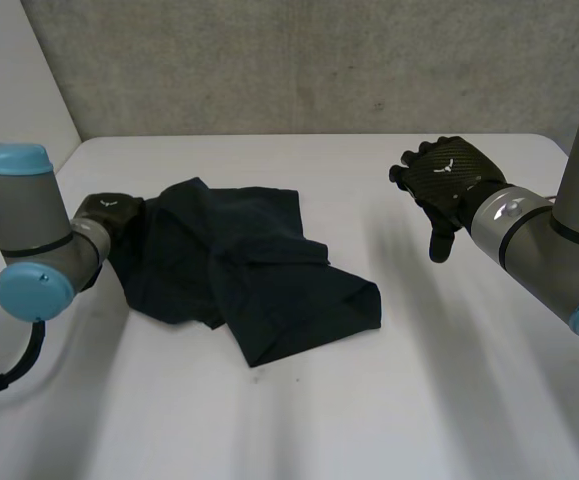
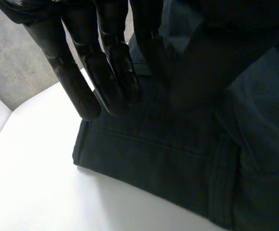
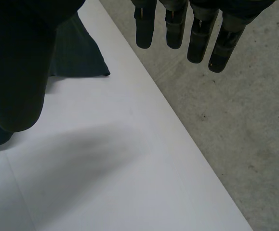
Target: Fold the shorts.
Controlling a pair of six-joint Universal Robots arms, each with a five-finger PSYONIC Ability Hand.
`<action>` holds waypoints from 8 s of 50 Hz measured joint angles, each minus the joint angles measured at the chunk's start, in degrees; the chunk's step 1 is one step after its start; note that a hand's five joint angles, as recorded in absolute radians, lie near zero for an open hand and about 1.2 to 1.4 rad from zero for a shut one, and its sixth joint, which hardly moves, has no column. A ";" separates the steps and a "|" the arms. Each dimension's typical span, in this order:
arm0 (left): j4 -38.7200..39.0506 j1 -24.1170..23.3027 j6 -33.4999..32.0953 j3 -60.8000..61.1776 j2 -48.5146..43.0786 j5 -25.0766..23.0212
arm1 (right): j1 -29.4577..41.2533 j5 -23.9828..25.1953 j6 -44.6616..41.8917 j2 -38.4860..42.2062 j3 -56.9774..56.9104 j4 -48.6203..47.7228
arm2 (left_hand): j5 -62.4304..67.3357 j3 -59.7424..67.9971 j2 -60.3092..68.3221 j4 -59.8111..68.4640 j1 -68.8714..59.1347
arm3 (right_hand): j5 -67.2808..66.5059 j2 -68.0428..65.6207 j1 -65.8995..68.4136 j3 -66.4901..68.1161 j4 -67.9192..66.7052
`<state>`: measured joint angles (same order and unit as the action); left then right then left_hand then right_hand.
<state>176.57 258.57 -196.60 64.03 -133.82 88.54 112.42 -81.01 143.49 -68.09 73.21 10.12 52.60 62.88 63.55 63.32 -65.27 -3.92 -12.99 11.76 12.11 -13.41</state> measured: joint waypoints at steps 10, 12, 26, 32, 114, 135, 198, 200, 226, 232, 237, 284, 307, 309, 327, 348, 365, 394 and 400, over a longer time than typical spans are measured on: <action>0.44 -1.12 7.32 2.08 6.22 0.12 | -0.24 -0.01 -0.15 -0.63 -0.31 0.00 | 2.81 5.08 4.66 5.11 -0.21 | 0.00 0.00 0.00 0.00 0.00; 0.44 -1.75 9.86 2.99 8.54 0.05 | -0.31 0.02 -0.15 -0.85 -0.45 0.00 | 2.81 5.08 4.66 5.11 -0.21 | 0.00 0.00 0.00 0.00 0.00; 2.57 -5.94 16.66 4.08 13.73 6.31 | -0.68 0.06 -0.19 -1.52 -0.49 0.10 | -41.60 -41.17 -42.04 -42.12 44.10 | 0.00 0.00 0.00 0.00 0.00; 2.44 -3.55 14.70 3.35 9.97 8.62 | -0.58 0.06 -0.22 -1.52 -0.35 0.08 | -41.60 -41.17 -42.04 -42.12 44.10 | 0.00 0.00 0.00 0.00 0.00; 6.00 -24.36 17.59 12.92 31.86 -4.44 | -2.40 -3.94 4.05 -5.30 -3.08 -1.32 | -33.01 -32.26 -33.40 -33.31 34.90 | 0.00 0.00 0.00 0.00 0.00; 6.69 -12.02 18.23 21.43 25.92 8.61 | 9.14 3.38 24.01 0.31 -1.17 3.15 | -34.21 -33.40 -34.48 -34.59 35.80 | 0.00 0.00 0.00 0.00 0.00; 6.16 -22.93 23.29 27.70 19.92 5.10 | 8.25 -0.60 -18.06 -7.08 28.96 -25.33 | -33.70 -33.01 -33.86 -34.13 35.41 | -52.10 -53.45 44.63 55.43 -54.63; 6.58 -23.01 23.31 27.57 19.92 5.10 | 7.93 -0.66 -17.67 -7.15 28.59 -25.23 | -33.76 -33.01 -33.90 -34.15 35.41 | -52.10 -53.45 44.63 55.43 -54.63; 9.65 -26.00 22.82 25.52 18.66 5.10 | -11.10 -1.90 7.43 11.67 4.16 -11.89 | -36.49 -35.95 -36.65 -37.10 39.29 | -52.10 -53.45 44.63 55.43 -54.85; 9.32 -27.89 22.19 24.81 17.44 5.28 | -12.17 -2.42 8.47 12.65 2.11 -12.10 | -36.49 -35.96 -36.65 -37.10 39.29 | -52.10 -53.45 44.63 55.43 -54.85; 9.28 -29.15 21.30 23.34 15.27 5.40 | -13.88 -3.84 7.41 14.19 0.89 -12.22 | -36.49 -35.96 -36.65 -37.10 39.29 | -52.10 -53.45 44.63 55.43 -54.85; 9.52 -30.57 12.26 11.54 21.40 13.85 | -18.49 -1.59 6.36 -0.94 3.83 -1.80 | 4.01 5.08 4.31 5.34 2.39 | -52.10 -54.43 44.61 55.43 -54.85; 9.52 -16.86 10.80 11.63 14.35 10.31 | -8.44 4.42 30.85 0.46 10.48 -2.26 | -13.91 -14.00 -14.86 -14.63 18.26 | -3.51 -3.53 2.50 4.53 -3.78; 9.54 -16.66 10.53 11.65 13.44 10.30 | -8.13 4.32 30.76 0.86 10.31 -2.50 | -20.56 -21.02 -21.85 -21.22 24.94 | -0.76 -0.93 0.51 1.54 -0.81; 7.96 -17.40 9.92 23.77 31.44 10.01 | -8.04 8.46 -0.30 -14.03 13.62 1.05 | -35.97 -35.01 -36.14 -36.44 37.21 | -0.05 0.25 -0.02 -0.03 0.04; 6.52 -10.65 10.36 27.40 26.18 8.92 | -3.50 8.04 7.62 -0.22 3.23 -0.45 | -36.64 -35.69 -36.64 -37.06 37.84 | -0.05 0.25 -0.02 -0.03 0.04; 6.29 -9.41 9.90 14.36 7.23 1.27 | 3.28 6.59 22.31 26.04 -26.80 0.20 | -17.87 -17.87 -18.43 -18.19 17.76 | -0.05 0.25 -0.02 -0.03 0.04; 5.91 -18.17 8.81 17.18 33.99 0.58 | 10.04 5.01 22.25 23.16 -26.63 4.08 | 2.67 5.06 4.82 5.39 0.01 | -0.05 0.25 -0.02 -0.03 0.04; 5.91 -19.42 7.66 19.06 38.43 0.59 | 10.21 5.33 21.99 25.81 -28.89 3.86 | 2.67 5.30 4.93 5.41 0.01 | -0.05 0.24 -0.93 -0.01 0.02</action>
<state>182.48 239.15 -188.94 83.09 -95.38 89.12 122.62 -75.68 165.48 -42.29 44.32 13.97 55.28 68.18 68.49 68.73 -65.26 -3.97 -12.74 10.84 12.09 -13.39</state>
